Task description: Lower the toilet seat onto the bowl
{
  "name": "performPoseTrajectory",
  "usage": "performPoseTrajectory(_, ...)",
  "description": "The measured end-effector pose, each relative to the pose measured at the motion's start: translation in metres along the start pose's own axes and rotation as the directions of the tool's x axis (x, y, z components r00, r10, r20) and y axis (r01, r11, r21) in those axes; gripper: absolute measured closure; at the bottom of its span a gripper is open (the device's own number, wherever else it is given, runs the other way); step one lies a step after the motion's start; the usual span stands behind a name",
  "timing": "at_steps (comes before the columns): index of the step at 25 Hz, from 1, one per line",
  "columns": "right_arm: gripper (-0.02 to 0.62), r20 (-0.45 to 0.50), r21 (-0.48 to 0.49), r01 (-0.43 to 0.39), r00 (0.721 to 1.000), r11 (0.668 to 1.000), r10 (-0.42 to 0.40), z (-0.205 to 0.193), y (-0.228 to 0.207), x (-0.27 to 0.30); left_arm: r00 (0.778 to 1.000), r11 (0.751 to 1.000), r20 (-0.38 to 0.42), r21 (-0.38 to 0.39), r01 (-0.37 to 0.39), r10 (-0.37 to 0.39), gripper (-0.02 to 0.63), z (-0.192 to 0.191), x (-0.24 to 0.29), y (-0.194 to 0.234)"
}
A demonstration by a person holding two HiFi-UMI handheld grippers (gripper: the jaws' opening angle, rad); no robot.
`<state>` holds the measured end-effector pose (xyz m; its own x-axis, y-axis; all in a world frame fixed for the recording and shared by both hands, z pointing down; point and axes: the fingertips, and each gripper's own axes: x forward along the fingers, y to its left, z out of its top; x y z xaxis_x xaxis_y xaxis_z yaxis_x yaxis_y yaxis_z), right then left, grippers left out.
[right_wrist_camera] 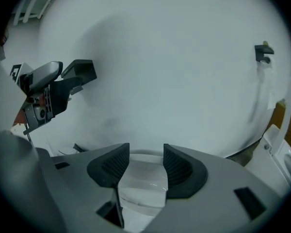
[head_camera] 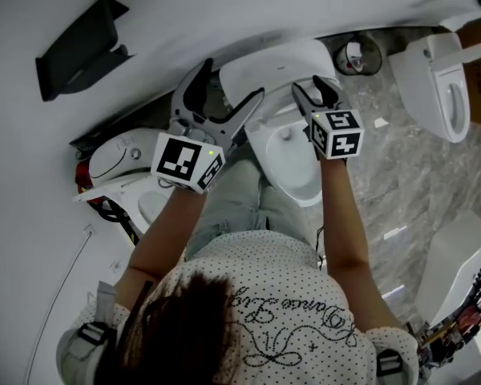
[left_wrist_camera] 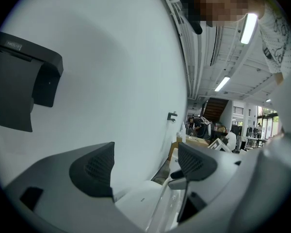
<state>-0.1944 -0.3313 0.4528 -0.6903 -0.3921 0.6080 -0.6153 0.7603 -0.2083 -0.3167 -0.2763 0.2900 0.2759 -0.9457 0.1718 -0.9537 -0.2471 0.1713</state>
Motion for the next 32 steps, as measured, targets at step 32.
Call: performPoseTrajectory(32, 0.264, -0.074, 0.101, 0.085, 0.994, 0.991, -0.077, -0.059, 0.003, -0.095, 0.988, 0.987, 0.006, 0.021, 0.157, -0.157, 0.206, -0.006, -0.01, -0.075)
